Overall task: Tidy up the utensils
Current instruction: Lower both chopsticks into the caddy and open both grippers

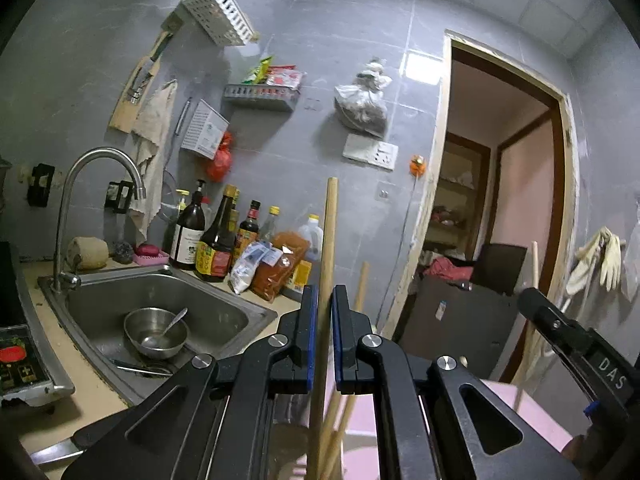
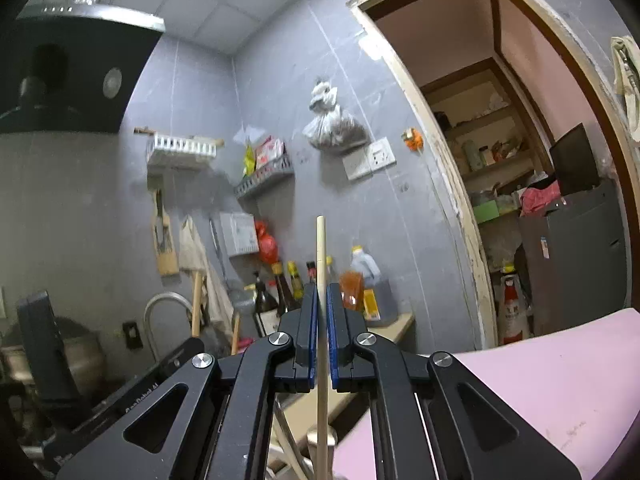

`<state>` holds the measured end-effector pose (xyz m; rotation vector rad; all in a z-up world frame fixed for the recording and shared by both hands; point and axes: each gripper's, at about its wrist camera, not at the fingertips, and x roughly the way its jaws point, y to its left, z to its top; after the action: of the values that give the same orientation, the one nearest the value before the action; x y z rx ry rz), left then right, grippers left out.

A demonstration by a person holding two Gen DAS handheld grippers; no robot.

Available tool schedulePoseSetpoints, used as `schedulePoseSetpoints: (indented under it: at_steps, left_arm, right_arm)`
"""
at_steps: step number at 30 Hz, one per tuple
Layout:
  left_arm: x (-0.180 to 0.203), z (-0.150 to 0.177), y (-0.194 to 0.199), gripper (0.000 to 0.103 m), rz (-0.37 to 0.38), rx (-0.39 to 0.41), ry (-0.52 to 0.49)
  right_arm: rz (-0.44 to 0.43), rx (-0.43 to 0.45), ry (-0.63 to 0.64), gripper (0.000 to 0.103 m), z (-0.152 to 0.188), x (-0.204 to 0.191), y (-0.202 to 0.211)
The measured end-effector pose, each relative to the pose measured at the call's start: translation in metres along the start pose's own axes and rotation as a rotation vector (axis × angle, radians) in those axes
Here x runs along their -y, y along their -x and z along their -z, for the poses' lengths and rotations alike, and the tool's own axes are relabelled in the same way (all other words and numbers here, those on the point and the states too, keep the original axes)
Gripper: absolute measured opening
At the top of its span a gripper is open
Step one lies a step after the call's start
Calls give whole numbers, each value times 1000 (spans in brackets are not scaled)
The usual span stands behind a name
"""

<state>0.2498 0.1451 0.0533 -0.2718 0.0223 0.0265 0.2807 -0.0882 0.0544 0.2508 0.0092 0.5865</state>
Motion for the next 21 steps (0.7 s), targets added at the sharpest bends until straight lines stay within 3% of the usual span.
schedulePoseSetpoints:
  at_steps: [5,13,21]
  left_arm:
    - [5,12,3,5,15,-73,-28]
    - [1,27,5,5,43,-189,-19]
    - [4,25,19,6,65,-230,-4]
  right_arm:
    - [-16,-70,49,3,9,-4,4]
    - [-55,-184,21,3,19,1,8]
    - [-56,-240,34,6,22,-1,11]
